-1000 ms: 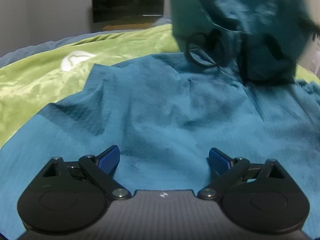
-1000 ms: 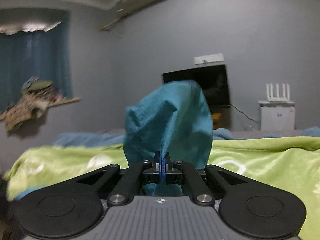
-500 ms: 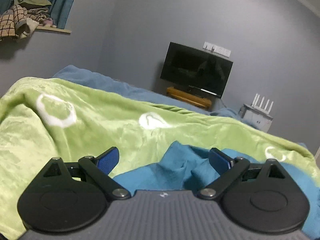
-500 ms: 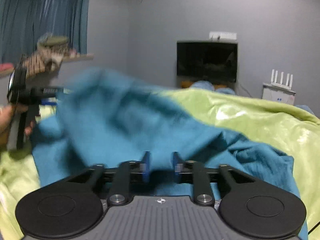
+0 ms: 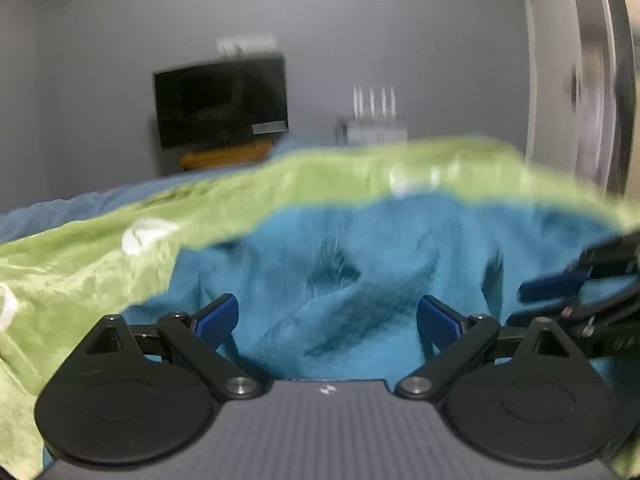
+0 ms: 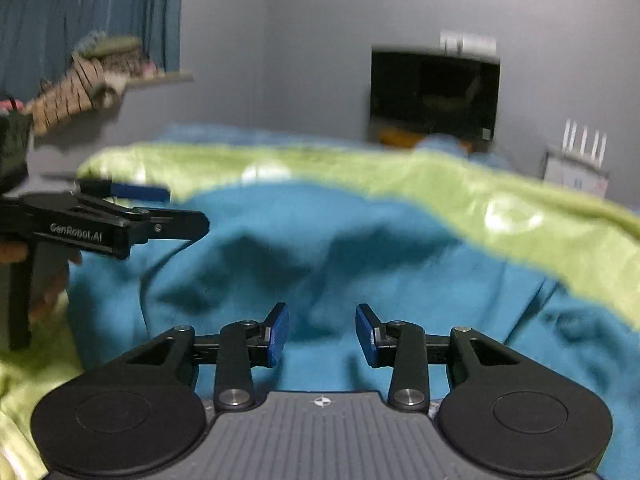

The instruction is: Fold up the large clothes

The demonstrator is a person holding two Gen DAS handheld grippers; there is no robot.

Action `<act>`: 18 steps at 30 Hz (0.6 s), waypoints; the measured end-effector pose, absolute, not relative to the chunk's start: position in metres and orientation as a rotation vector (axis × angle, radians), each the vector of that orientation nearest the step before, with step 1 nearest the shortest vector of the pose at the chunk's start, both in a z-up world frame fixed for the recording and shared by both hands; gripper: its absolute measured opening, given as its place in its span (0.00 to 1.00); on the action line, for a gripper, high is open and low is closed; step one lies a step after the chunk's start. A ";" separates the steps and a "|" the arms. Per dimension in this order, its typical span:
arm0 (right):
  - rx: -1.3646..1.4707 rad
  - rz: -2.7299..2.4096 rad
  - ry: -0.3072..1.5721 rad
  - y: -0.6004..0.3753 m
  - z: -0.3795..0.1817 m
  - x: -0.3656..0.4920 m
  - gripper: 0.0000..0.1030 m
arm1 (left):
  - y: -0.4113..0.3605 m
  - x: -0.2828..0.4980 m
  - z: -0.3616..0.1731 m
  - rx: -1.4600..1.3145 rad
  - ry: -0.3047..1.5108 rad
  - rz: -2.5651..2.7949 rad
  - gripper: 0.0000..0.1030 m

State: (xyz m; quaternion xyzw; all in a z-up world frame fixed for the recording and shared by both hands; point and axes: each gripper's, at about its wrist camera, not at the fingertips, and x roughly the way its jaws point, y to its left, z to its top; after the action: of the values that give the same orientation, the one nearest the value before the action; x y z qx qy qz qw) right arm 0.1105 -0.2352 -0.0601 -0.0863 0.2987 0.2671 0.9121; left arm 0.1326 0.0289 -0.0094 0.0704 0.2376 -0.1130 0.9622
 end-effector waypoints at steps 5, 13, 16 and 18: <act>-0.164 0.508 0.681 -0.243 -0.089 0.114 0.38 | 0.024 0.168 -0.057 0.220 0.763 -0.219 0.94; -0.076 0.463 0.620 -0.263 -0.071 0.091 0.55 | 0.030 0.170 -0.064 0.194 0.761 -0.227 0.95; -0.010 0.409 0.605 -0.293 -0.057 0.065 0.58 | 0.027 0.171 -0.062 0.197 0.757 -0.226 0.96; 0.022 0.374 0.612 -0.313 -0.050 0.049 0.60 | 0.027 0.169 -0.062 0.194 0.753 -0.225 0.96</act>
State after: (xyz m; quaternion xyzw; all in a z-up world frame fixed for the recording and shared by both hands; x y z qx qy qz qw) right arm 0.0487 -0.3125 -0.0505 0.0108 0.2997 0.1832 0.9362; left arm 0.1687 0.0268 -0.0620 0.0942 0.3664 -0.1095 0.9192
